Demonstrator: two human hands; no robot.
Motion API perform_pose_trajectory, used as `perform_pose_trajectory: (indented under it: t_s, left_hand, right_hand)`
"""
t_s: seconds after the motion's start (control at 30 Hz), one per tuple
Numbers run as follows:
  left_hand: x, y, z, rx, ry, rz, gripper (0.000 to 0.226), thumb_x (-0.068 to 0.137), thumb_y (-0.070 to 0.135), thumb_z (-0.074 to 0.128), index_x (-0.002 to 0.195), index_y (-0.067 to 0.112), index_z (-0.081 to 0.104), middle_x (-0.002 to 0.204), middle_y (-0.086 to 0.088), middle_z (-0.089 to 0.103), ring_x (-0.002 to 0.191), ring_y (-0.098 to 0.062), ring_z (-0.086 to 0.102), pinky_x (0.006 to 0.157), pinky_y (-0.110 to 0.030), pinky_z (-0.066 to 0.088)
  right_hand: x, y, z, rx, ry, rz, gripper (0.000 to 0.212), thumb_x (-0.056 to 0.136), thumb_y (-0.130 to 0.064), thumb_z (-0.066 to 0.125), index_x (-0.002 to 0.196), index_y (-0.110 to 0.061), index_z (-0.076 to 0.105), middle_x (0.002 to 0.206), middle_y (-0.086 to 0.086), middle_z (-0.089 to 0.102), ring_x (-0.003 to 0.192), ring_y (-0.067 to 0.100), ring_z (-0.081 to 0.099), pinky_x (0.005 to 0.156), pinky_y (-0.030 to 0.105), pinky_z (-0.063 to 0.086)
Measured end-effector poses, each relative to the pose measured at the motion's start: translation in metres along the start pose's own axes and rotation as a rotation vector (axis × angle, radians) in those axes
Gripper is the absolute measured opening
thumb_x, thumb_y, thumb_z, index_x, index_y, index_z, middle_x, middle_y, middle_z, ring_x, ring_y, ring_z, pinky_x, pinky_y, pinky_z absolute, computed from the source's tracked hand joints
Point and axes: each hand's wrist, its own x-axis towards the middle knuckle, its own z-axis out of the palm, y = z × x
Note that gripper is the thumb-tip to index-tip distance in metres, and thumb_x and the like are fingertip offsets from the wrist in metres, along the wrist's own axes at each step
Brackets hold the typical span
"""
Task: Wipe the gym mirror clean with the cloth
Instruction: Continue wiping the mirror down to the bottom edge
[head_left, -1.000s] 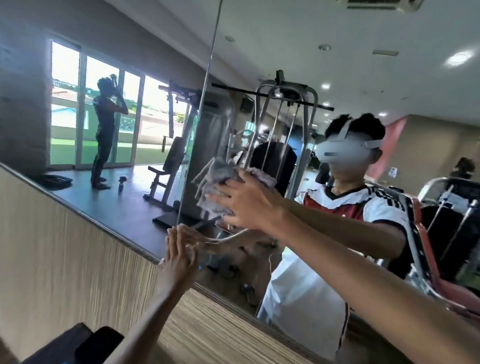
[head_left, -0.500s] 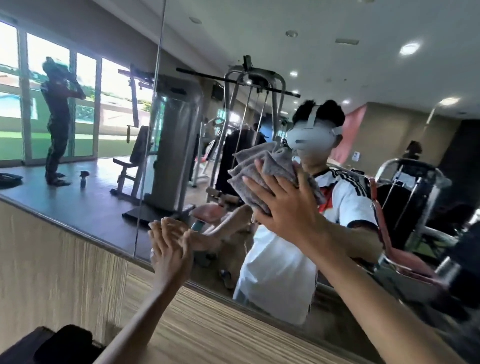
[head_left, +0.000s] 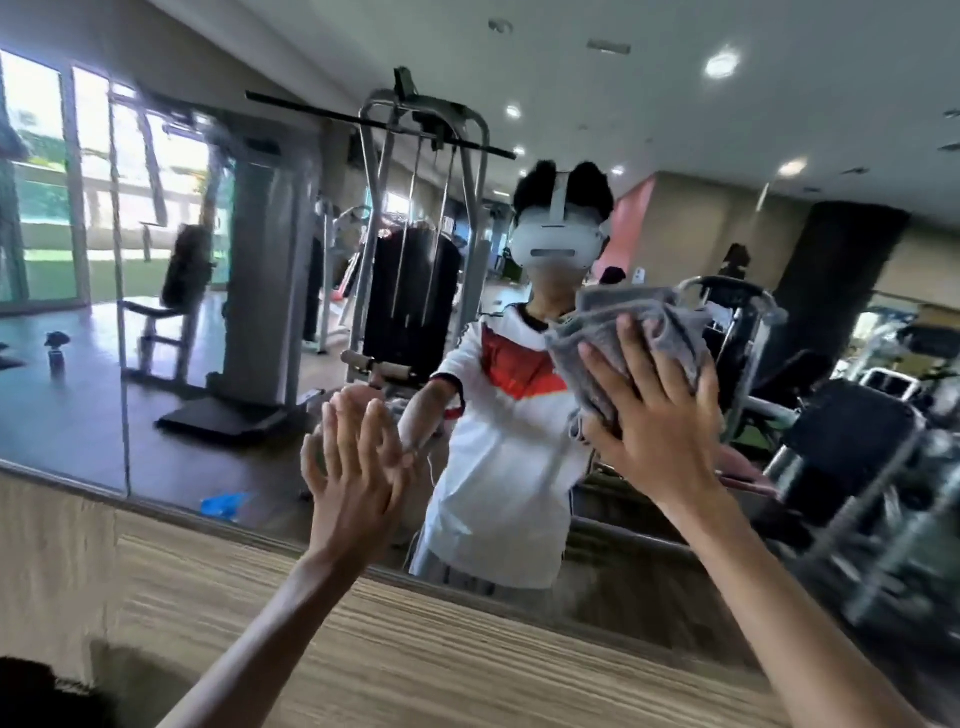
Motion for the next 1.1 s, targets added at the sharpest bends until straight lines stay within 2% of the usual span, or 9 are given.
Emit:
perform_pose_trajectory:
  t_s: [0.13,0.27,0.33,0.47,0.6,0.77,0.83,1.0,1.1]
  left_hand:
    - [-0.007,0.042,0.013,0.006,0.024,0.032,0.073,0.103,0.058,0.011,0.157,0.009,0.014,0.161,-0.032,0.014,0.151,-0.042,0.011,0.117,-0.062,0.008]
    - [-0.025,0.084,0.033,0.083,0.035,0.159,0.072,0.105,0.056,0.019,0.156,0.006,0.018,0.160,-0.032,0.014,0.151,-0.039,0.007,0.120,-0.056,-0.001]
    - [-0.026,0.103,0.037,0.143,0.088,0.233,0.072,0.103,0.049,0.031,0.159,0.009,0.013,0.159,-0.033,0.018,0.151,-0.037,0.008,0.120,-0.053,-0.003]
    - [-0.022,0.144,0.043,0.168,0.145,0.340,0.072,0.100,0.042,0.038,0.160,0.015,0.009,0.159,-0.031,0.019,0.154,-0.033,-0.002,0.120,-0.055,-0.002]
    - [-0.036,0.179,0.054,0.109,0.112,0.349,0.069,0.098,0.040,0.043,0.157,0.013,0.020,0.157,-0.034,0.021,0.150,-0.042,0.013,0.114,-0.065,0.019]
    - [-0.055,0.214,0.073,0.108,0.083,0.473,0.060,0.097,0.039,0.047,0.148,0.010,0.039,0.155,-0.034,0.026,0.148,-0.043,0.018,0.110,-0.065,0.026]
    - [-0.052,0.229,0.079,0.101,0.088,0.539,0.056,0.096,0.037,0.047,0.145,0.011,0.042,0.155,-0.032,0.028,0.148,-0.039,0.017,0.110,-0.064,0.028]
    - [-0.053,0.274,0.094,0.102,0.107,0.693,0.048,0.097,0.035,0.048,0.141,0.017,0.048,0.156,-0.026,0.030,0.146,-0.038,0.027,0.108,-0.063,0.030]
    - [-0.061,0.298,0.110,0.142,0.136,0.850,0.046,0.095,0.034,0.049,0.140,0.023,0.050,0.157,-0.022,0.031,0.144,-0.036,0.034,0.109,-0.060,0.029]
  right_hand:
    - [-0.072,-0.016,0.006,0.025,0.014,0.225,0.056,0.101,-0.050,0.037,0.152,-0.027,0.039,0.163,0.005,0.022,0.151,0.023,0.018,0.113,0.059,0.028]
    - [-0.151,0.010,0.011,0.001,-0.153,-0.358,0.068,0.093,-0.060,0.051,0.153,-0.032,0.035,0.167,0.002,0.006,0.149,0.026,0.020,0.121,0.059,0.005]
    - [-0.149,0.056,0.002,0.007,-0.132,-0.455,0.067,0.094,-0.059,0.048,0.153,-0.032,0.034,0.166,0.001,0.014,0.147,0.025,0.026,0.120,0.060,0.008]
    - [-0.139,0.145,-0.018,-0.026,0.060,0.094,0.056,0.100,-0.050,0.038,0.153,-0.032,0.034,0.160,0.006,0.029,0.148,0.022,0.027,0.116,0.056,0.021]
    - [-0.185,0.132,-0.009,-0.004,0.123,0.508,0.057,0.102,-0.044,0.033,0.157,-0.028,0.025,0.163,0.008,0.019,0.150,0.027,0.021,0.122,0.048,0.008]
    - [-0.268,0.150,-0.017,0.002,-0.119,-0.075,0.060,0.100,-0.051,0.037,0.156,-0.032,0.025,0.166,0.002,0.013,0.153,0.019,0.013,0.119,0.057,0.018]
    - [-0.274,0.190,-0.025,-0.043,-0.062,0.100,0.059,0.102,-0.048,0.035,0.157,-0.030,0.024,0.166,0.002,0.014,0.152,0.021,0.017,0.116,0.059,0.024]
    - [-0.269,0.241,-0.030,0.018,0.209,1.114,0.058,0.102,-0.035,0.036,0.153,-0.006,0.034,0.159,0.023,0.028,0.148,0.036,0.023,0.118,0.060,0.020]
    - [-0.284,0.172,-0.016,0.059,0.180,1.139,0.060,0.103,-0.037,0.035,0.153,-0.005,0.031,0.159,0.024,0.023,0.149,0.039,0.019,0.121,0.055,0.015]
